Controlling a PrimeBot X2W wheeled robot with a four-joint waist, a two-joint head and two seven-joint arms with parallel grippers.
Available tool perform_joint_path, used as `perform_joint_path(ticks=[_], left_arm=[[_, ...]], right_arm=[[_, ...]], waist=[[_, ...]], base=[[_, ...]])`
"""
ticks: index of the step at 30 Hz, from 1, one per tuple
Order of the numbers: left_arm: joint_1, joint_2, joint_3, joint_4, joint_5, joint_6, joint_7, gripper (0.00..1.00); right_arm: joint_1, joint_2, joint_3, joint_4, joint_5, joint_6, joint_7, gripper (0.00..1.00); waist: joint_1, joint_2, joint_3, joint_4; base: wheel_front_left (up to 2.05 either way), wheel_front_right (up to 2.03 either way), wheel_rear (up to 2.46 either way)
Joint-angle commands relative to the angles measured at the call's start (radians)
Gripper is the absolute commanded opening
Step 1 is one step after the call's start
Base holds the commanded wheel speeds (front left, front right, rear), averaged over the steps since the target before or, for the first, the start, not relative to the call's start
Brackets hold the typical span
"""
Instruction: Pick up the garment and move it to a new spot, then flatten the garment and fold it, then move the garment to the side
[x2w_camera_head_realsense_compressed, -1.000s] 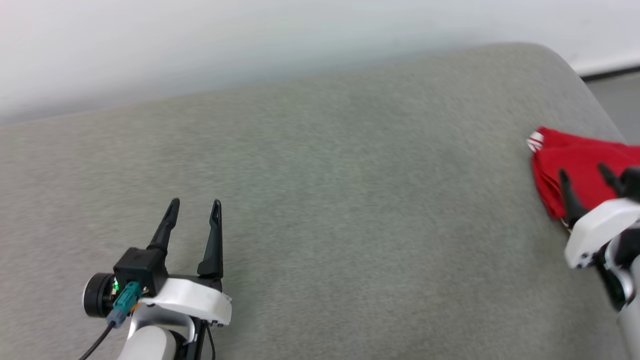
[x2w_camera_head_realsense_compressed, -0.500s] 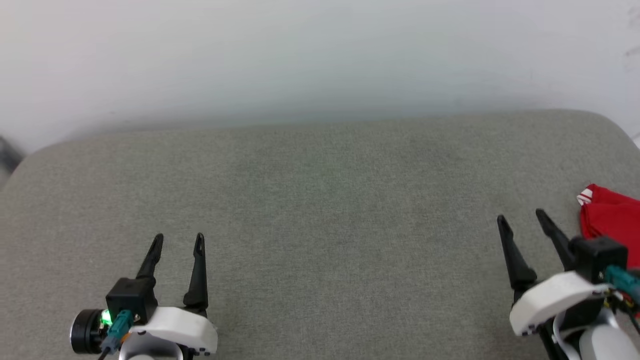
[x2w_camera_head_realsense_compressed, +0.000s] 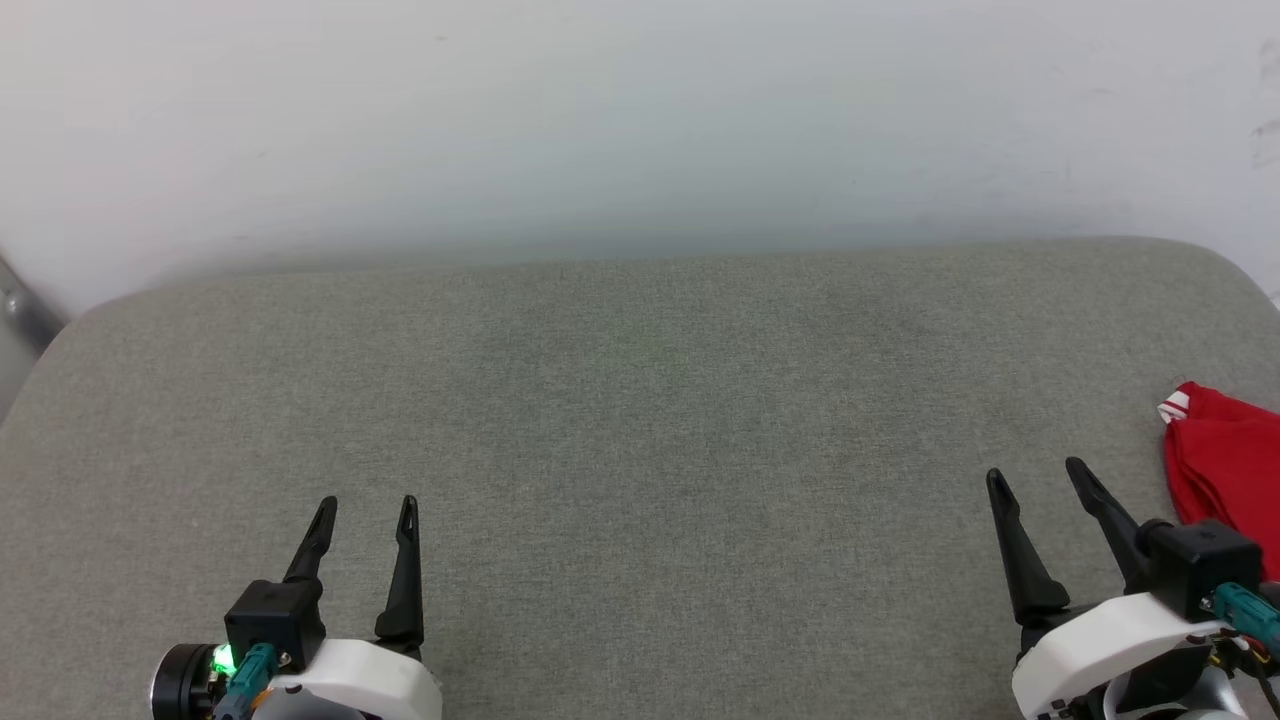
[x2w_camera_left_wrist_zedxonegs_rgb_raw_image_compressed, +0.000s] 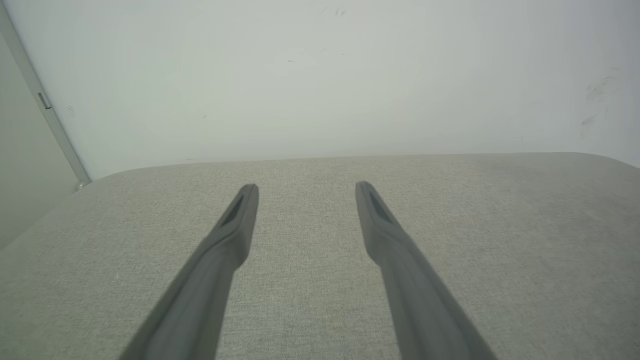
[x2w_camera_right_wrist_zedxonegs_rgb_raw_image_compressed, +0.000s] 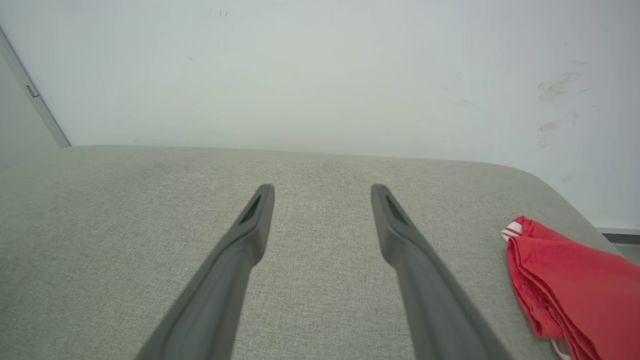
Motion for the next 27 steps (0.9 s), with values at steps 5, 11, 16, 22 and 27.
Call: perform_joint_path(ticks=[5,11,16,22,27], left_arm=[[-0.003,-0.004,0.001,0.002,0.000,-0.002,-0.006,1.00],[-0.008,-0.006,0.004,0.005,-0.002,-0.001,-0.006,1.00],[-0.009,-0.009,0.011,0.010,-0.015,-0.007,-0.007,1.00],[0.000,-0.023,0.024,0.026,-0.077,-0.019,0.020,0.00],[-0.007,-0.037,0.047,0.030,-0.163,-0.036,0.045,0.00]], right_arm=[[0.012,0.008,-0.006,-0.010,-0.007,-0.001,0.003,1.00],[0.009,0.009,-0.002,-0.007,-0.004,-0.001,0.002,1.00],[0.006,0.002,0.002,-0.005,0.001,-0.001,-0.003,1.00],[-0.007,0.009,-0.005,0.028,0.072,0.000,0.007,0.00],[-0.016,0.012,-0.013,0.044,0.175,0.000,0.013,0.00]], waist=[[0.0001,0.0000,0.001,0.001],[0.0001,0.0000,0.001,0.000],[0.0001,0.0000,-0.001,0.000],[0.0001,0.0000,-0.001,0.001],[0.0001,0.0000,0.000,0.002]], base=[[0.00,0.00,0.00],[0.00,0.00,0.00],[0.00,0.00,0.00],[0.00,0.00,0.00],[0.00,0.00,0.00]])
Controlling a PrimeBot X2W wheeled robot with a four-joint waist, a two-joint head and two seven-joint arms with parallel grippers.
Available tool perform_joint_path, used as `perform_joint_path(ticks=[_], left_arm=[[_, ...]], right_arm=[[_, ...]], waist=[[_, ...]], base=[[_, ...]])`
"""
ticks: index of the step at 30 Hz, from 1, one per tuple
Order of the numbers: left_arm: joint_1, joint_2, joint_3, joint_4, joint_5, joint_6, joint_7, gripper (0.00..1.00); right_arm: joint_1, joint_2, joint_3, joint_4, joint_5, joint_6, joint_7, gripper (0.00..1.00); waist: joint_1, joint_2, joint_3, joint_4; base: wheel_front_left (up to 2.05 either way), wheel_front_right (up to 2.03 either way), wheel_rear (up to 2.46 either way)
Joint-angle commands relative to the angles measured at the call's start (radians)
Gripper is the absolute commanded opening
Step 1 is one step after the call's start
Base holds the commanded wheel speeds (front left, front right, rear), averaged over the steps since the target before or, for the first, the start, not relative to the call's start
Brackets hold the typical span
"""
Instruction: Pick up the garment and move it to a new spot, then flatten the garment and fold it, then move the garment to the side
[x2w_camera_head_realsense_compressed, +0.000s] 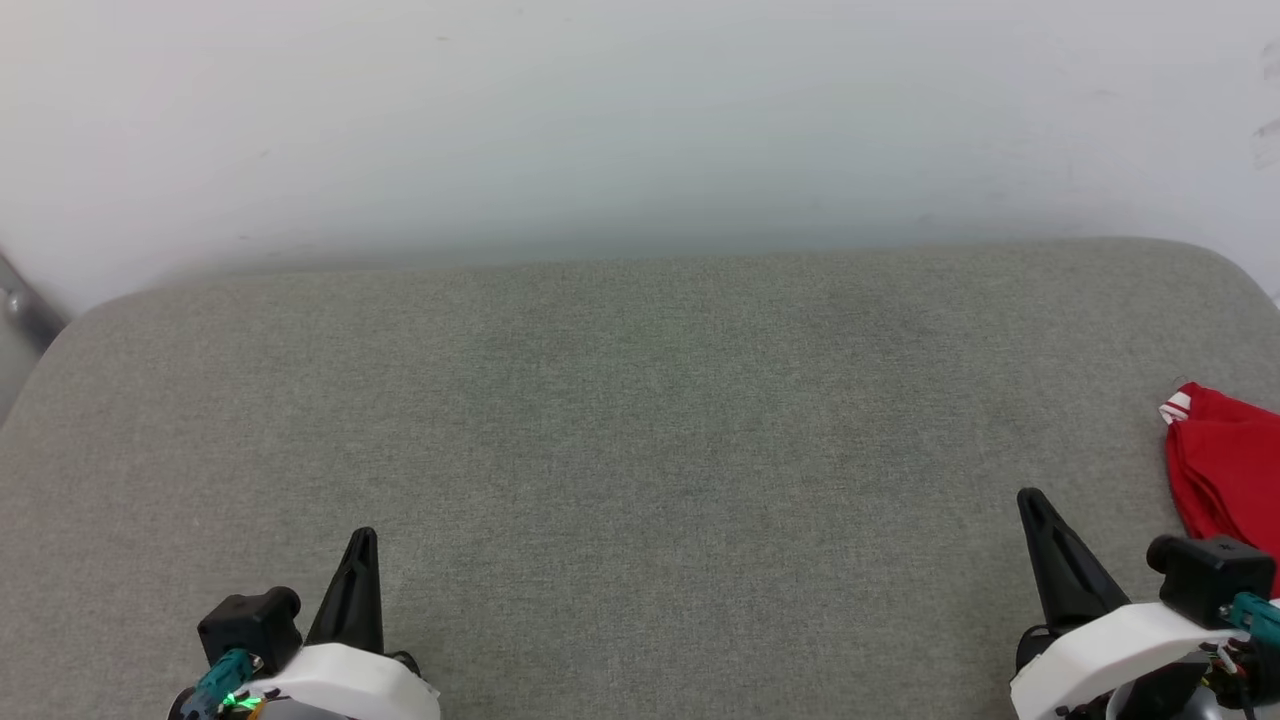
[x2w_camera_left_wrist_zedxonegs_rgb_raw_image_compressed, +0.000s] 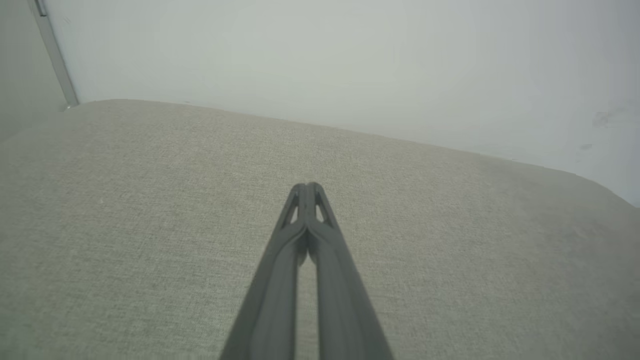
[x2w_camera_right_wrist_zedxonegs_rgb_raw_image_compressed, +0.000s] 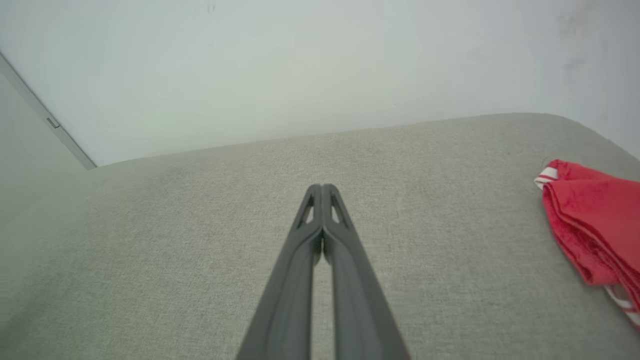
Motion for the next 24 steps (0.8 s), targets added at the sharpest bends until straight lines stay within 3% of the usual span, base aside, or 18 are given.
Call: perform_joint_path(ticks=[1,24], left_arm=[[-0.026,0.000,0.015,-0.012,-0.034,-0.009,0.009,0.00],[-0.052,-0.051,0.104,0.001,-0.362,-0.077,0.105,0.00]], right_arm=[[-0.027,0.002,-0.007,-0.008,0.041,0.000,0.002,0.00],[-0.065,0.013,-0.035,0.058,0.430,0.000,0.022,0.00]], waist=[[0.0000,0.0000,0.000,0.000],[0.0000,0.0000,0.004,0.005]], base=[[0.00,0.00,0.00],[0.00,0.00,0.00]])
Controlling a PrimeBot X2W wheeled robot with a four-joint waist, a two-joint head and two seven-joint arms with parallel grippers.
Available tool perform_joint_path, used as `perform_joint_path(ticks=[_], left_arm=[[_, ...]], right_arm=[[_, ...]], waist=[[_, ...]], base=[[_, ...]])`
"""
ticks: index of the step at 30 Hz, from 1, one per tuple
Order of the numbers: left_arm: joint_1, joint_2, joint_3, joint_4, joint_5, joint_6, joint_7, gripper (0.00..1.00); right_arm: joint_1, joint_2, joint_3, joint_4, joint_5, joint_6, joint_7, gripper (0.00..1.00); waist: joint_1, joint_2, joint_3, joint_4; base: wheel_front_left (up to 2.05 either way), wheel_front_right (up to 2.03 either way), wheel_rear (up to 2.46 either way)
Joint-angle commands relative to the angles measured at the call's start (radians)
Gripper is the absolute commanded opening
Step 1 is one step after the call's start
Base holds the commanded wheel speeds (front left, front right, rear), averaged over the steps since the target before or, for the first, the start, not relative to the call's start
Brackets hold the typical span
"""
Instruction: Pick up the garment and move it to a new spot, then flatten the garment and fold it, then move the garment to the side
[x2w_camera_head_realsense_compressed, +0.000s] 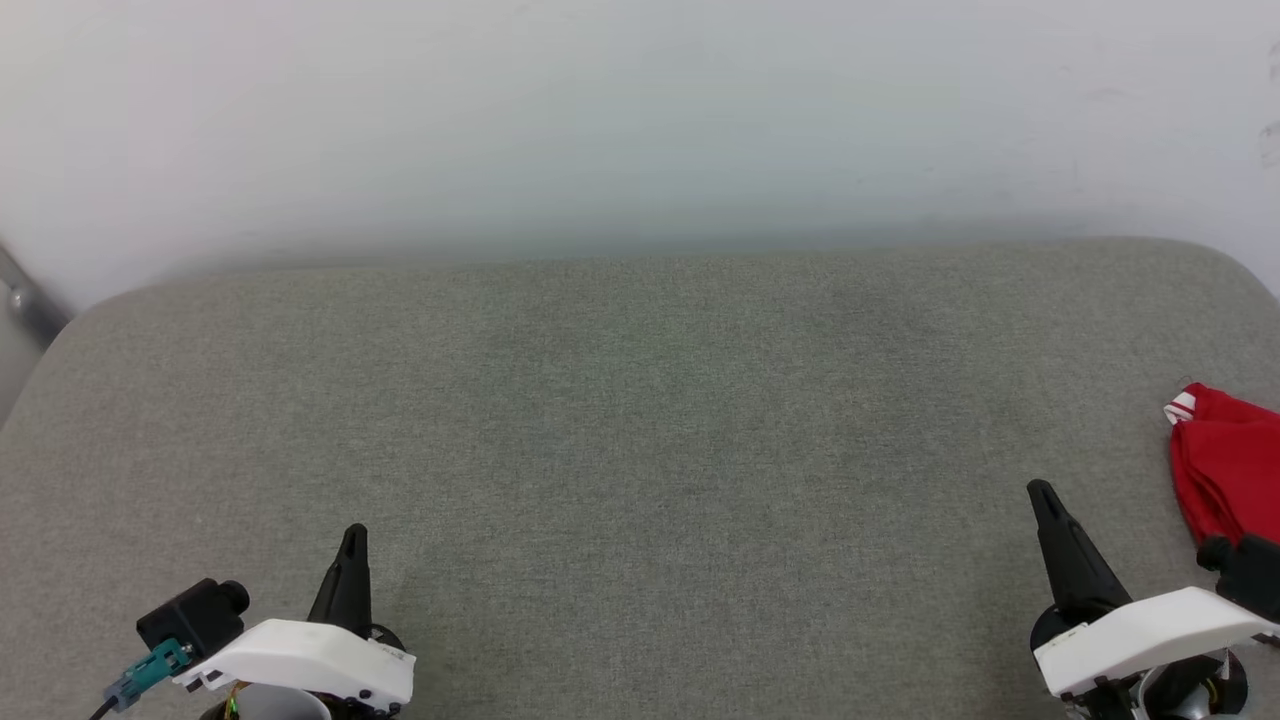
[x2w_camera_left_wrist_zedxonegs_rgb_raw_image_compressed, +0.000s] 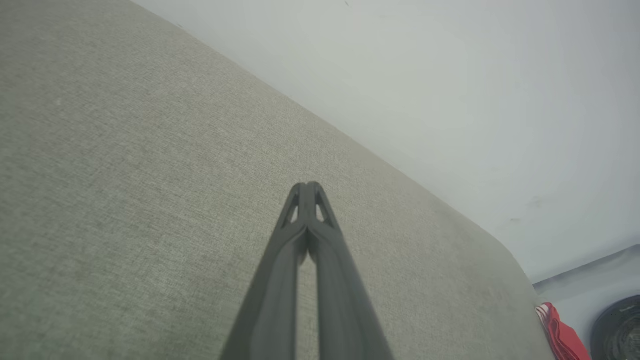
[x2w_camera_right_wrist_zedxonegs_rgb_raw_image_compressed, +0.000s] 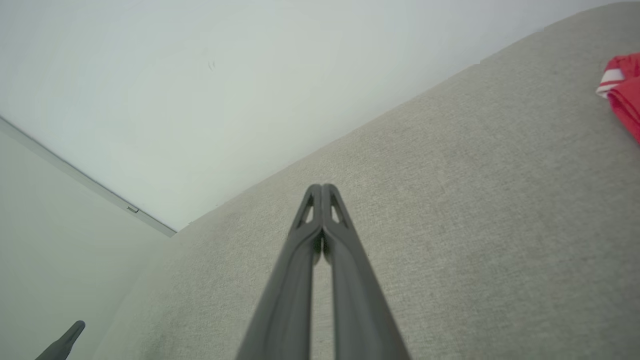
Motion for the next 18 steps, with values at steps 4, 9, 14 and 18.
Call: perform_joint_path(ticks=[4,9,14,18], left_arm=[[-0.034,-0.007,0.023,-0.008,-0.067,-0.019,0.018,0.00],[-0.038,-0.015,0.039,-0.005,-0.125,-0.030,0.035,0.00],[-0.042,-0.025,0.054,-0.003,-0.180,-0.042,0.052,0.00],[-0.045,-0.030,0.063,-0.002,-0.213,-0.048,0.061,0.00]], right_arm=[[-0.036,0.003,-0.009,0.002,0.080,0.000,0.003,0.00],[-0.041,0.005,-0.014,0.014,0.149,0.000,0.007,0.00],[-0.048,0.007,-0.020,0.025,0.214,0.000,0.010,0.00],[-0.052,0.008,-0.023,0.032,0.252,0.000,0.013,0.00]], waist=[[0.0000,-0.0001,0.001,0.001],[0.0000,-0.0001,0.001,0.002],[0.0000,-0.0001,0.002,0.003],[0.0000,-0.0001,0.003,0.004]], base=[[0.00,0.00,0.00],[0.00,0.00,0.00],[0.00,0.00,0.00],[0.00,0.00,0.00]])
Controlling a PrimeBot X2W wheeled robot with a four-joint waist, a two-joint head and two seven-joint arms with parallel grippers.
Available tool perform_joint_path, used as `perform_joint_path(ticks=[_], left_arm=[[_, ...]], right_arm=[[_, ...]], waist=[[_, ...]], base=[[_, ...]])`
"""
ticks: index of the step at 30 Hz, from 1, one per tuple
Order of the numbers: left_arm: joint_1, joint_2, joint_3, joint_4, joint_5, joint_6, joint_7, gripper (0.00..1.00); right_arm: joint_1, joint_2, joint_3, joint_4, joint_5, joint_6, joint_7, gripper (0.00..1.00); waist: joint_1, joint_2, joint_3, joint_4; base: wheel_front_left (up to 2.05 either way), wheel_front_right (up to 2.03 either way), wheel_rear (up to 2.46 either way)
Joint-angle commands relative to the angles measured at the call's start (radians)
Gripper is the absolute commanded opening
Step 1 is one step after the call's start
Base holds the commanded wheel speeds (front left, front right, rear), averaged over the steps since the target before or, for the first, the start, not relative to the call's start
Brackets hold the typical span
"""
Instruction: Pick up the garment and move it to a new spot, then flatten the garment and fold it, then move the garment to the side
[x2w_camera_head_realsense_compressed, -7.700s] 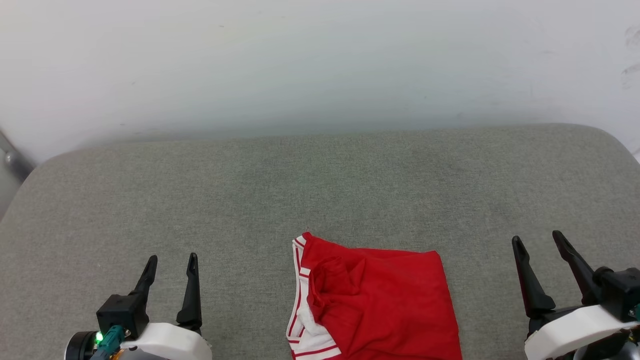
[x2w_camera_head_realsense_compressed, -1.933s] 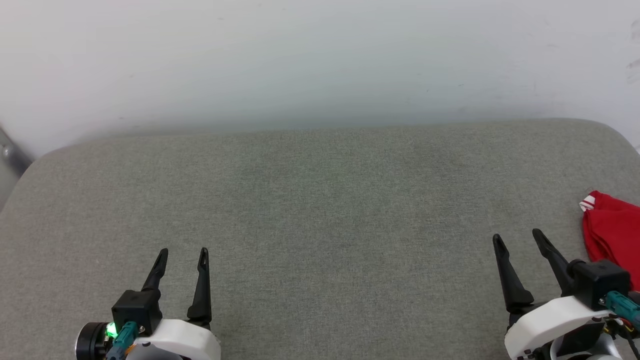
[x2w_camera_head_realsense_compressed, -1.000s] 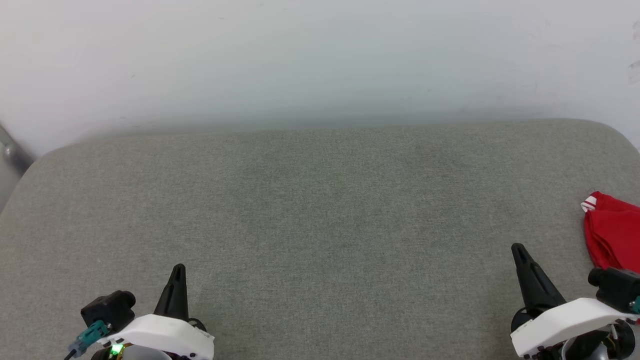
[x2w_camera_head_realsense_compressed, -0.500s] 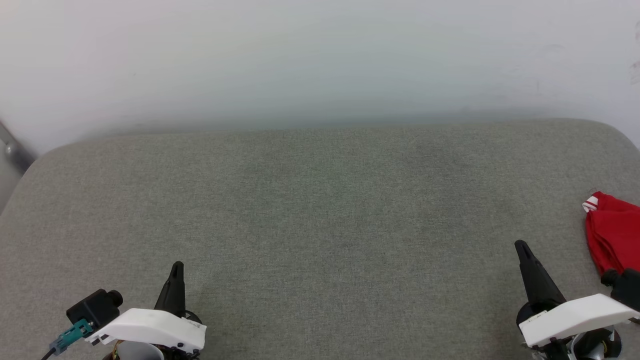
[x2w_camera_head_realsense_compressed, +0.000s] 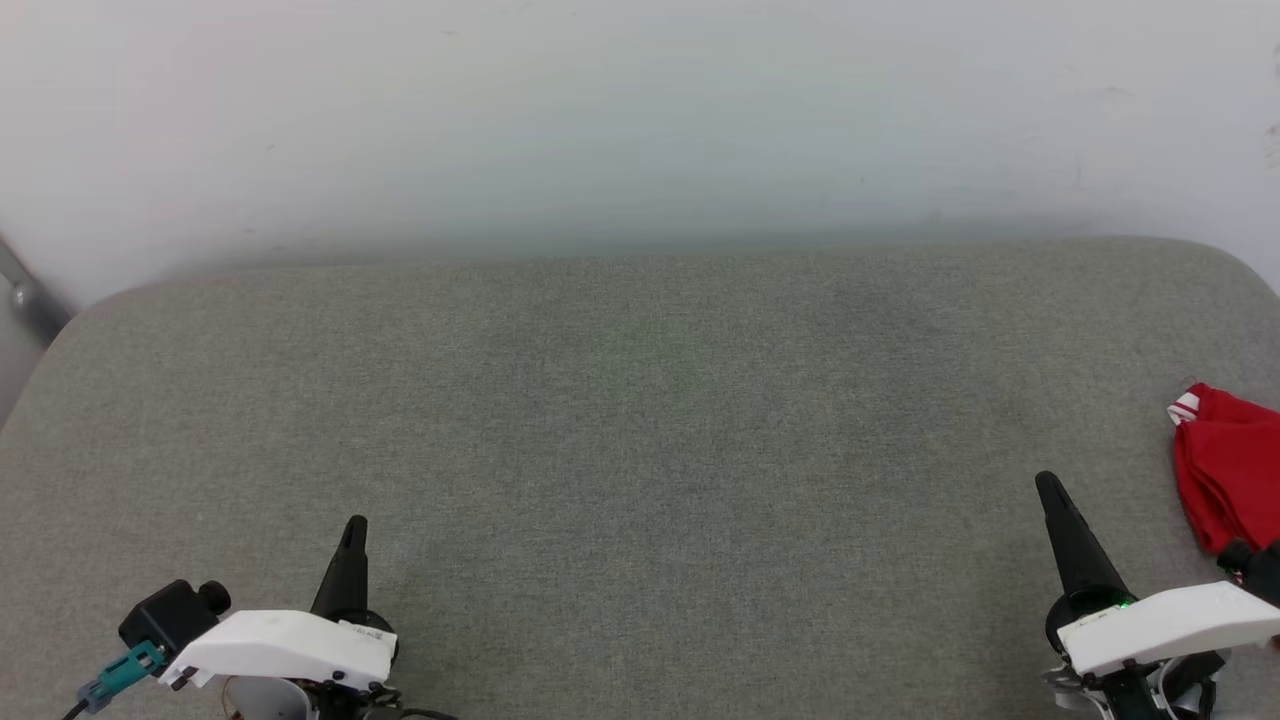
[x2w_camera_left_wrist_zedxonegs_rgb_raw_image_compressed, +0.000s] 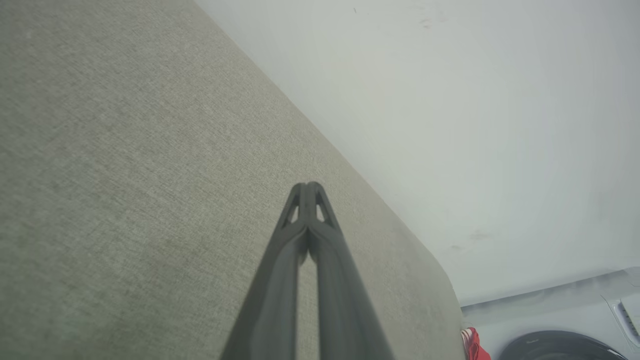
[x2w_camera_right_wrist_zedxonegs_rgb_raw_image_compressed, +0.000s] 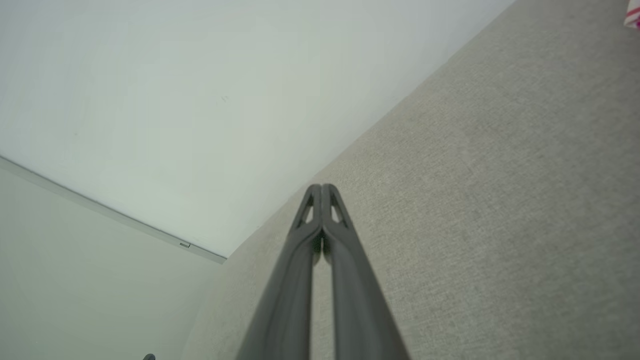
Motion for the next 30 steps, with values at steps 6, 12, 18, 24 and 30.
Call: perform_joint_path(ticks=[6,12,18,24,30], left_arm=[[-0.031,-0.008,0.023,-0.006,-0.068,-0.019,0.019,0.00],[-0.034,-0.017,0.039,-0.003,-0.125,-0.030,0.036,0.00],[-0.039,-0.026,0.054,-0.001,-0.180,-0.042,0.053,0.00],[-0.043,-0.035,0.068,0.002,-0.232,-0.053,0.068,0.00],[-0.046,-0.043,0.081,0.004,-0.281,-0.063,0.082,0.00]], right_arm=[[-0.034,0.003,-0.009,0.006,0.082,0.000,0.007,0.00],[-0.041,0.006,-0.014,0.018,0.151,0.000,0.011,0.00],[-0.046,0.008,-0.019,0.030,0.215,0.000,0.014,0.00],[-0.051,0.010,-0.024,0.041,0.276,0.000,0.018,0.00],[-0.058,0.012,-0.029,0.051,0.335,0.000,0.022,0.00]], waist=[[0.0000,0.0000,0.001,0.001],[0.0000,0.0000,0.002,0.002],[0.0000,0.0000,0.003,0.004],[0.0000,0.0000,0.003,0.005],[0.0000,0.0000,0.004,0.006]], base=[[0.00,0.00,0.00],[0.00,0.00,0.00],[0.00,0.00,0.00],[0.00,0.00,0.00],[0.00,0.00,0.00]])
